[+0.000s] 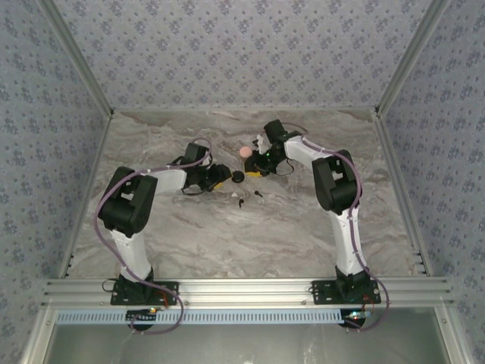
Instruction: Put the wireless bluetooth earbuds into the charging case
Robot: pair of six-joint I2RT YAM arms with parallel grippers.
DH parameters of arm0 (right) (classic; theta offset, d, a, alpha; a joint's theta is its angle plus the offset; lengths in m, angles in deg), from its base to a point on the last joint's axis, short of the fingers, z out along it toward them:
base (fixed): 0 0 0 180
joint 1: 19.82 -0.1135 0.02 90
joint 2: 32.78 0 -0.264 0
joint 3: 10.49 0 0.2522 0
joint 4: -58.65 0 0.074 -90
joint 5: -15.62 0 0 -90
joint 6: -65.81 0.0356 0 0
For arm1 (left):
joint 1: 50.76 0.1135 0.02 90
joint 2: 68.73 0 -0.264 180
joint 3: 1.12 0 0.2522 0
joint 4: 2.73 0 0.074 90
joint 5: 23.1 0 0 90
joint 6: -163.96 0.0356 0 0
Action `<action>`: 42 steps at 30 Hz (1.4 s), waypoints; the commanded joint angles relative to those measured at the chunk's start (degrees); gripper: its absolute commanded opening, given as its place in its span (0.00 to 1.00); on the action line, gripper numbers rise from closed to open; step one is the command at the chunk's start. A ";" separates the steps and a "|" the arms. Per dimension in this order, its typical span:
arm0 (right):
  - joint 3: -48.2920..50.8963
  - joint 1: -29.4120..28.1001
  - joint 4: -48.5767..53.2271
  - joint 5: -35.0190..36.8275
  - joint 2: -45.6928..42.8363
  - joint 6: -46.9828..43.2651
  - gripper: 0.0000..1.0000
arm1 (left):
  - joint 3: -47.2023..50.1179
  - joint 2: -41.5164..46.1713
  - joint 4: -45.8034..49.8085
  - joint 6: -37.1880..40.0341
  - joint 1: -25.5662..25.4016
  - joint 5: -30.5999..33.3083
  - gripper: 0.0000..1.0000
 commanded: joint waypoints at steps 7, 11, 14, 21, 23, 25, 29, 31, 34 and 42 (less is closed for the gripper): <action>-1.46 -0.45 -0.40 -2.91 2.02 1.69 0.24 | -3.43 -3.30 -0.66 -0.46 -0.62 -1.44 0.46; -1.71 -0.55 -1.03 -3.31 2.73 2.37 0.23 | -4.08 -4.28 -0.66 -0.43 -0.62 -1.97 0.45; -1.87 -0.62 -1.27 -3.44 3.20 2.74 0.23 | -4.46 -4.89 -0.83 -0.55 -0.69 -2.25 0.44; -2.44 -0.60 -1.57 -3.71 4.22 3.45 0.21 | -5.01 -6.61 -1.51 -1.13 -0.88 -3.21 0.43; -2.38 -0.64 -1.30 -3.50 4.21 3.34 0.21 | -5.12 -6.93 -1.95 -1.42 -1.05 -3.46 0.43; -2.17 -0.63 -1.23 -3.44 4.22 3.26 0.21 | -5.21 -7.19 -2.23 -1.62 -1.15 -3.63 0.42; -1.84 -0.63 -1.36 -3.53 4.14 3.44 0.21 | -5.56 -7.79 -2.07 -1.91 -1.23 -3.82 0.40; -1.45 -0.56 -1.57 -3.28 3.54 3.44 0.21 | -5.50 -7.64 -1.78 -1.90 -1.21 -3.22 0.40; -1.14 -0.44 -1.52 -2.57 2.76 3.41 0.21 | -5.51 -7.08 -0.02 -1.42 -1.23 -1.71 0.40; -0.40 -0.55 -3.05 -3.20 0.86 4.13 0.21 | -4.42 -4.55 2.59 -0.25 -1.23 1.97 0.41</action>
